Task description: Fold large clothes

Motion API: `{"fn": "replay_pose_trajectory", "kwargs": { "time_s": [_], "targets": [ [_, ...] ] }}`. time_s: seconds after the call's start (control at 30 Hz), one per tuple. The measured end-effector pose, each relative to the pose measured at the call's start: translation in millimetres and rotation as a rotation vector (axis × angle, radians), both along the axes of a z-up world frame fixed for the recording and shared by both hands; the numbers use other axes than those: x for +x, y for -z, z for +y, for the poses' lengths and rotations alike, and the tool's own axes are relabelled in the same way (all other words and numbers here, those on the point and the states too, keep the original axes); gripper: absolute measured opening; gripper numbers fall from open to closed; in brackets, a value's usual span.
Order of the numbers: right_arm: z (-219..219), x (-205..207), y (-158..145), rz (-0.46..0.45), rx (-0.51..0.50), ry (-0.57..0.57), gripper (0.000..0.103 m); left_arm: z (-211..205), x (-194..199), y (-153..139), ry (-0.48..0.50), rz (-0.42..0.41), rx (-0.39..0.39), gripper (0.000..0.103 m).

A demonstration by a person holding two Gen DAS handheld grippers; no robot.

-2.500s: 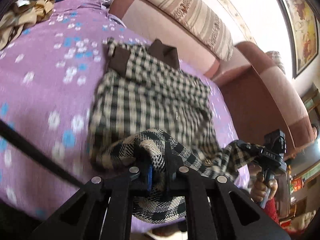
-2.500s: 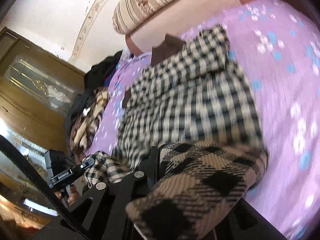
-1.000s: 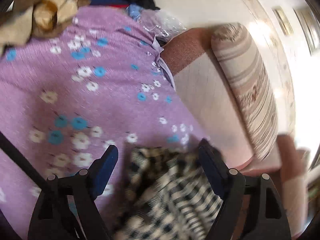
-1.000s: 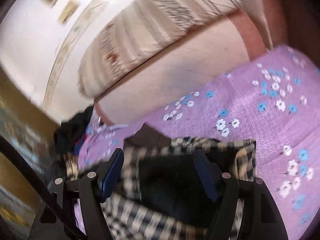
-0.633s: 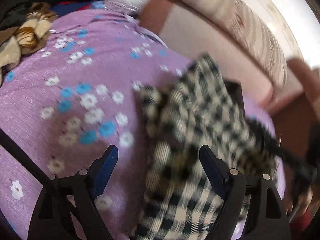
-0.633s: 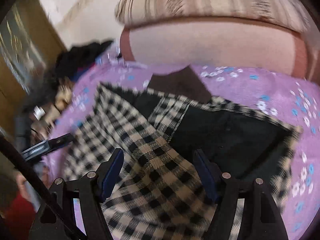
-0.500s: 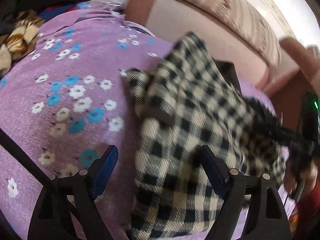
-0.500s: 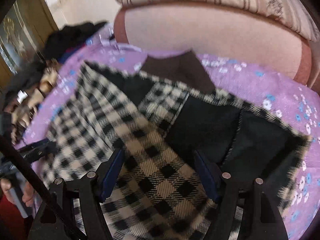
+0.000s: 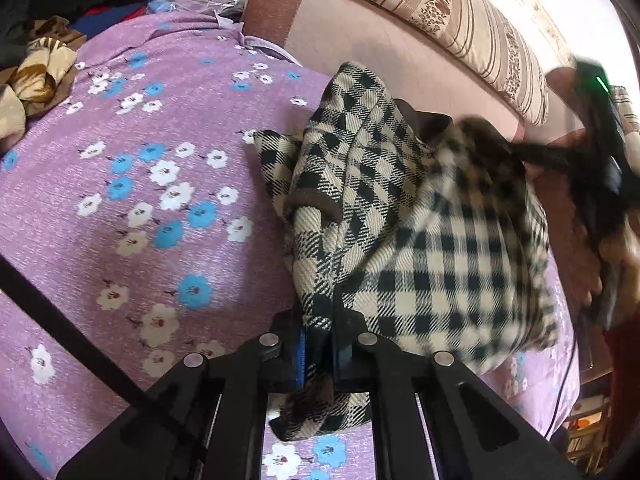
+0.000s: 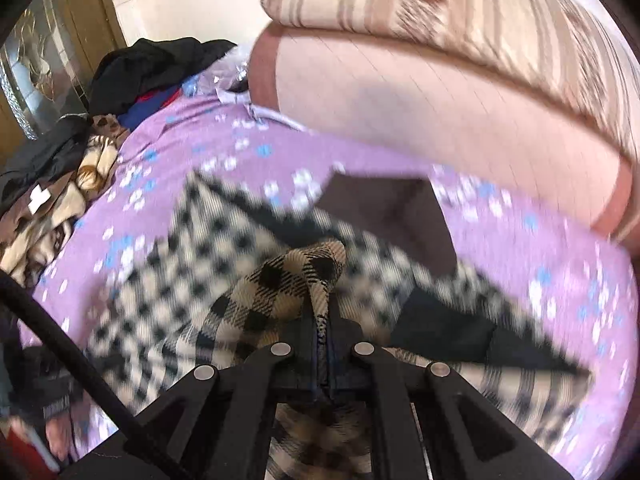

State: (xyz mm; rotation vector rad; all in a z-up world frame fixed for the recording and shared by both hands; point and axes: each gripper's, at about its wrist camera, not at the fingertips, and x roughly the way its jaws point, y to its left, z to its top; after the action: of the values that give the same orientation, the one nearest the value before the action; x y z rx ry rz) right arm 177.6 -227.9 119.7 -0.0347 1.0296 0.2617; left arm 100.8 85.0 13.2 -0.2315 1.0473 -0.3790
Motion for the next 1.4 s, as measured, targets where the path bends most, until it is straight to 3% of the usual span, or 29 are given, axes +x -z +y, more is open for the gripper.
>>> {"fn": "replay_pose_trajectory", "kwargs": {
  "time_s": [0.07, 0.2, 0.33, 0.47, 0.53, 0.57, 0.6, 0.7, 0.77, 0.97, 1.0, 1.03, 1.07, 1.27, 1.4],
  "targets": [
    [22, 21, 5, -0.001, -0.053, -0.012, 0.004, -1, 0, 1, -0.005, 0.001, 0.025, 0.008],
    [57, 51, 53, 0.065, -0.171, -0.003, 0.005, -7, 1, 3, -0.006, 0.007, 0.059, 0.008],
    [47, 46, 71, 0.093, -0.153, 0.035, 0.016, -7, -2, -2, 0.005, -0.010, 0.051, 0.008],
    [3, 24, 37, 0.060, -0.020, 0.133, 0.023, -9, -7, -3, -0.014, 0.002, 0.048, 0.008],
    [-10, 10, 6, 0.008, 0.076, 0.147, 0.037, -9, -12, 0, -0.036, 0.028, 0.035, 0.008],
    [-9, 6, -6, -0.010, 0.115, 0.132, 0.049, -8, -15, 2, -0.045, 0.046, 0.027, 0.008],
    [-2, 3, -16, -0.016, 0.155, 0.097, 0.059, -8, -17, 5, -0.053, 0.067, 0.016, 0.008],
    [38, 8, -20, 0.041, 0.216, -0.014, 0.062, -5, -30, 11, -0.060, 0.095, 0.001, 0.008],
    [66, 15, -8, 0.086, 0.194, -0.056, 0.062, -5, -35, 13, -0.052, 0.094, 0.001, 0.008],
    [97, 35, 40, 0.197, 0.050, 0.067, 0.060, -5, -30, 12, -0.029, 0.077, 0.007, 0.008],
    [98, 35, 46, 0.210, 0.051, 0.066, 0.031, -5, -29, 12, -0.029, 0.080, 0.003, 0.008],
    [100, 34, 50, 0.223, 0.060, 0.057, 0.008, -4, -29, 13, -0.029, 0.085, -0.007, 0.008],
    [102, 35, 52, 0.243, 0.083, 0.041, 0.008, -2, -29, 13, -0.030, 0.088, -0.015, 0.008],
    [140, 36, 30, 0.152, 0.100, -0.019, 0.007, 5, -29, 12, -0.036, 0.094, -0.023, 0.008],
    [184, 43, 45, 0.151, 0.065, -0.072, 0.007, 3, -27, 17, -0.042, 0.100, 0.014, 0.008]
  ]
}}
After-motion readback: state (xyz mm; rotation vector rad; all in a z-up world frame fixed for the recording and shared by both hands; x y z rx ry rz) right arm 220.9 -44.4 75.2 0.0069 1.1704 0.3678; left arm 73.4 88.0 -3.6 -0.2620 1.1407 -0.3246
